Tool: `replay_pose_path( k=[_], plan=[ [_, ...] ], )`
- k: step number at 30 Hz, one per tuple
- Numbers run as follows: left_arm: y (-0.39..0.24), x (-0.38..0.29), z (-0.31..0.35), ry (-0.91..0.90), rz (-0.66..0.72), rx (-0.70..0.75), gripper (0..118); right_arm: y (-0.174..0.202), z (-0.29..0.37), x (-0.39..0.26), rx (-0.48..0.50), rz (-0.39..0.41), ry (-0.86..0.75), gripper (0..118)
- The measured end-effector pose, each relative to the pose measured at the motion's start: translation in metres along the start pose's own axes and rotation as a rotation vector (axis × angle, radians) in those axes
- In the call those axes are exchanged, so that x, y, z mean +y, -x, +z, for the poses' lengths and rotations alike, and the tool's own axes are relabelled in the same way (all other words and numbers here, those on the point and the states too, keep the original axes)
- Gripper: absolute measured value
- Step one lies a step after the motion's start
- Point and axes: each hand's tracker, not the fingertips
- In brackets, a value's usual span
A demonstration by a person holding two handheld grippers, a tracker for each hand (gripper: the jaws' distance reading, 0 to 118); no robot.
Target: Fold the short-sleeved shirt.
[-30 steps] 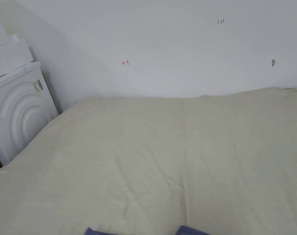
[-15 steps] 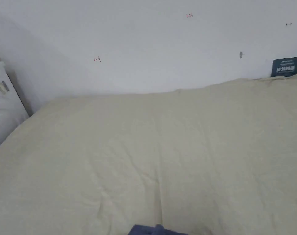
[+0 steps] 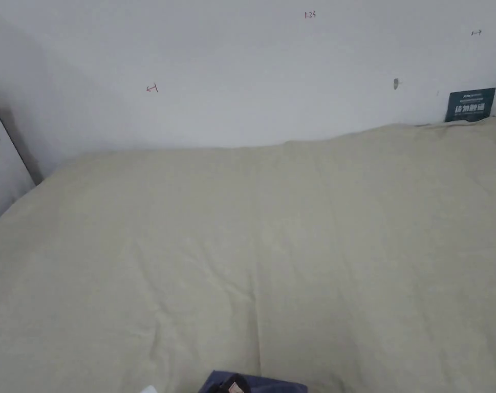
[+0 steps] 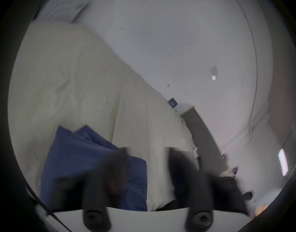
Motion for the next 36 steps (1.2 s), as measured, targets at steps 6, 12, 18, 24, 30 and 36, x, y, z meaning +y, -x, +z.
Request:
replay_pose_path(
  k=[6,12,18,24,30,36],
  plan=[
    [0.045,-0.067,-0.095,0.371,0.256,0.012,6,0.004,0.004,-0.001,-0.013,0.015,0.014,1],
    [0.032,-0.084,-0.1,0.338,-0.053,0.091,3,0.005,0.002,-0.004,-0.025,0.022,0.024,1],
    [0.018,-0.065,-0.083,0.342,0.012,0.09,3,0.032,-0.014,-0.01,0.081,0.069,0.066,1],
    [-0.006,-0.01,0.009,0.208,-0.265,0.092,4,0.08,-0.076,-0.023,0.26,0.124,0.168,1],
    [0.028,0.034,0.065,0.148,-0.252,0.22,6,0.109,-0.17,-0.048,0.395,0.055,0.282,1],
    [0.066,0.047,0.058,0.197,-0.18,0.193,97,0.051,-0.218,-0.07,0.475,-0.287,0.4,2]
  ],
)
